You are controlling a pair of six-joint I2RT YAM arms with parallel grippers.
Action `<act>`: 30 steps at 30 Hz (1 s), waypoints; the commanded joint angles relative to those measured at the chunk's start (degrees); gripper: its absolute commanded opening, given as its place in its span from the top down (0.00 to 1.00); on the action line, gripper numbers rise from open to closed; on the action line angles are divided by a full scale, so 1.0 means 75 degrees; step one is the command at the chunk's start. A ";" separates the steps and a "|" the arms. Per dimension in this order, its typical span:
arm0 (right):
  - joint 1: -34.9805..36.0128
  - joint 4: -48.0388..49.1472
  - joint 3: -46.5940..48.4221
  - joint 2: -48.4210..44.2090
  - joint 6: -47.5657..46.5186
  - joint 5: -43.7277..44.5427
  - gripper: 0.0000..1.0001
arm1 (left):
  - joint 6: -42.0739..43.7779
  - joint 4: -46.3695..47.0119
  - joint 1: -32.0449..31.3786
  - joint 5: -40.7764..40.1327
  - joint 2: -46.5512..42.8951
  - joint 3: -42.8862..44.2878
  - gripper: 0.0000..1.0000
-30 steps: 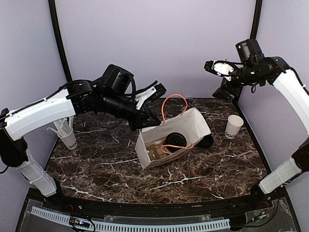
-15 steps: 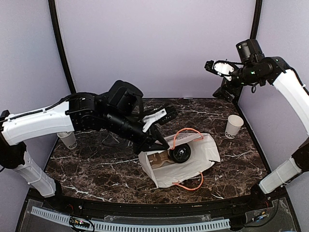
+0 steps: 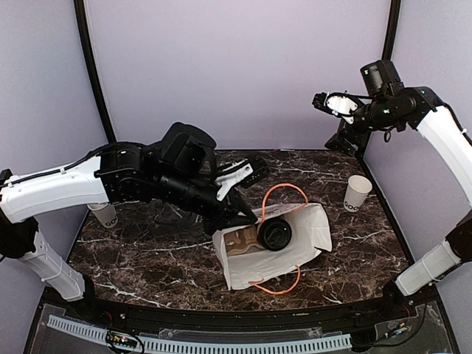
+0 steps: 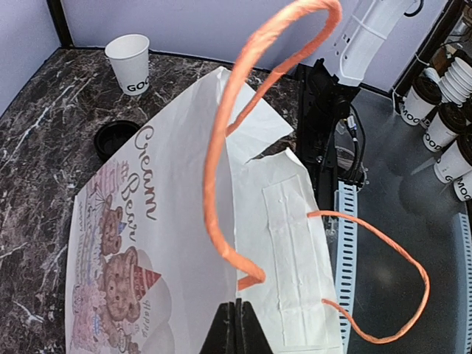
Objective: Pack the takeout coffee
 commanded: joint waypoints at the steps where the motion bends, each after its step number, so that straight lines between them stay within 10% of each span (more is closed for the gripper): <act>1: -0.0049 0.0073 -0.0093 -0.0216 0.0057 -0.0108 0.01 | 0.0267 -0.0173 0.0300 -0.0643 -0.0031 0.0412 1.00; 13: -0.0112 -0.0004 -0.0184 -0.0219 0.0063 -0.0095 0.01 | 0.0817 -0.0019 0.2071 -0.0367 0.0536 0.0722 0.97; 30: -0.0594 -0.0035 -0.0446 -0.0545 0.0183 -0.0724 0.01 | 0.0527 -0.0615 0.2361 -0.3195 -0.0619 0.0954 0.37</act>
